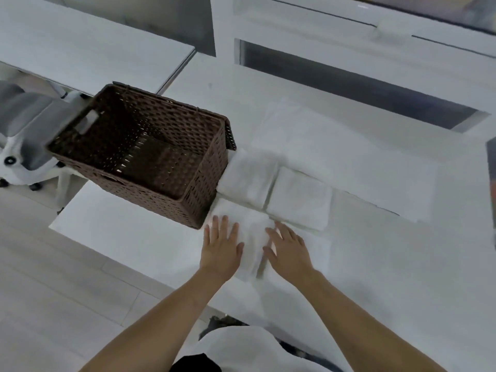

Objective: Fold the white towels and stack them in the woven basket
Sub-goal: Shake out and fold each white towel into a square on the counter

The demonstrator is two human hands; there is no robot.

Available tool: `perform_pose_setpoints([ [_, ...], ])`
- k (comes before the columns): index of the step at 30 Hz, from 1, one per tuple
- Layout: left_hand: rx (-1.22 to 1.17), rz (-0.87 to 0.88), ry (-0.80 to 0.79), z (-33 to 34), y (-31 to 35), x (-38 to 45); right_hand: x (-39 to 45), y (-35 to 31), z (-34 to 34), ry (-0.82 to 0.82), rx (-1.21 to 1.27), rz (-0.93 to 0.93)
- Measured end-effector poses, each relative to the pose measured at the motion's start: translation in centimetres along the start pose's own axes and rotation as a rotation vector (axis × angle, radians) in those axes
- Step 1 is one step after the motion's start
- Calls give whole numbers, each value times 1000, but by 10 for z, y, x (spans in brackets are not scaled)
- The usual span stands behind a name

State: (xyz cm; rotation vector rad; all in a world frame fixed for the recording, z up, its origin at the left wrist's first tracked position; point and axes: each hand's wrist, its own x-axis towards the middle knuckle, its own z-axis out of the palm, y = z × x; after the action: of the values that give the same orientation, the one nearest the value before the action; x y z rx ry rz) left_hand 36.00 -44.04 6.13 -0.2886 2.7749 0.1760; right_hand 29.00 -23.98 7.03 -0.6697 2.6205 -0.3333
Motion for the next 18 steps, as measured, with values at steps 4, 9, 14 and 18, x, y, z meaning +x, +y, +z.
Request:
perform_pose_setpoints([
  [4,-57,173,65,-13,53,22,-31,61,-21,142,25,173],
  [9,-39,345,67,-18,152,61,-71,153,-46,236,31,382],
  [14,-53,435,97,-18,257,96,-97,241,-73,309,61,501],
  [18,-75,514,111,-19,337,129,-105,304,-92,322,69,546],
])
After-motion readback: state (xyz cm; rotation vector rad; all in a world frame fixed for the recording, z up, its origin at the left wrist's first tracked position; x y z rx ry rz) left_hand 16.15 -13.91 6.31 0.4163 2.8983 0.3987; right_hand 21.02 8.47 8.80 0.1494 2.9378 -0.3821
